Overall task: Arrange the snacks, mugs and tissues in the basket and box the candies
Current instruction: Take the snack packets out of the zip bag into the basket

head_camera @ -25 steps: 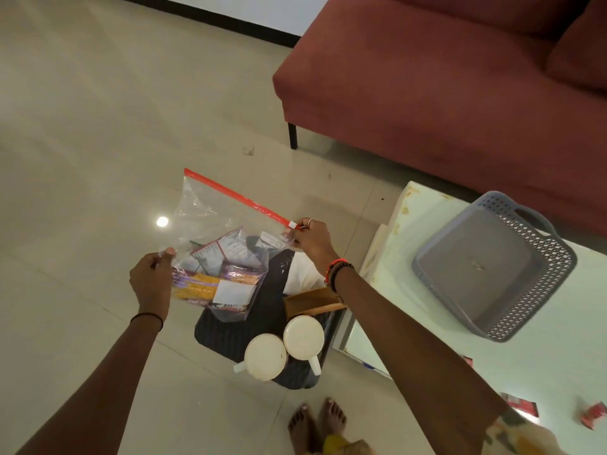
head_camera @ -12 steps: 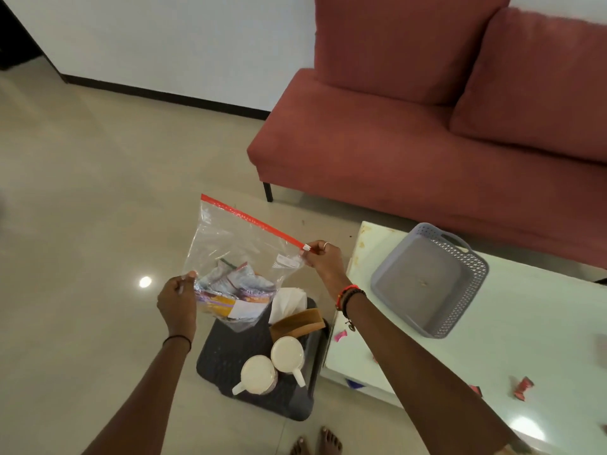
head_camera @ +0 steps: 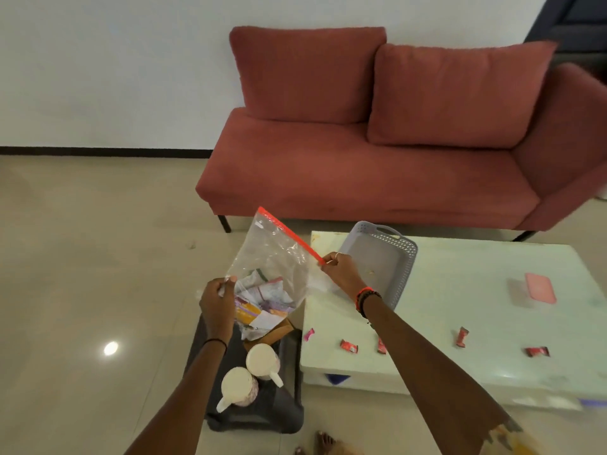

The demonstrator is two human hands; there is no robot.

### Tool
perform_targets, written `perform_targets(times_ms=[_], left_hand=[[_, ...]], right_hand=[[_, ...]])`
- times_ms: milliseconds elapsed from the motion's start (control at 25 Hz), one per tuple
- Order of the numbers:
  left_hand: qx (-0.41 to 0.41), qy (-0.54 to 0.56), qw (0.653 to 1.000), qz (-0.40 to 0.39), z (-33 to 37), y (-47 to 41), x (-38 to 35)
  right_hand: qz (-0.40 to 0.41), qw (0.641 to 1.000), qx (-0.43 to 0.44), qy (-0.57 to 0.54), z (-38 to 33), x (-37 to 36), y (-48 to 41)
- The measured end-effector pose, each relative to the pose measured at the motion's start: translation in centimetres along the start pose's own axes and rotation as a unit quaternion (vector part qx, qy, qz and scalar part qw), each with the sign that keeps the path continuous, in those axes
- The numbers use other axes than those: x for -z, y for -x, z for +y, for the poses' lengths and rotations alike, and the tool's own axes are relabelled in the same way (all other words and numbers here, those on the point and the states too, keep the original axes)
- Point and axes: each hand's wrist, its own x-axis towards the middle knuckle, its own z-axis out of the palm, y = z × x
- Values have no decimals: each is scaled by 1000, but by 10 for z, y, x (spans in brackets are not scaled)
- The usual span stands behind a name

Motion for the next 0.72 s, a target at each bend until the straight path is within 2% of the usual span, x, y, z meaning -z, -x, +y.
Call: perform_targets(times_ms=[160,360,520,720], left_hand=[[-35,8,998,-54,32,25,-29],[-57,28,990,-125,64,53,-69],[-58,29,986,-152,87,75,-105],[-54,15,985,-166,111,98,-156]], right_hand=[[37,999,-9,-5,25,46,16],[78,997,20,-19,33,110,25],[111,993,32,10,36,159,22],[107,993,53,-9,48,220,13]])
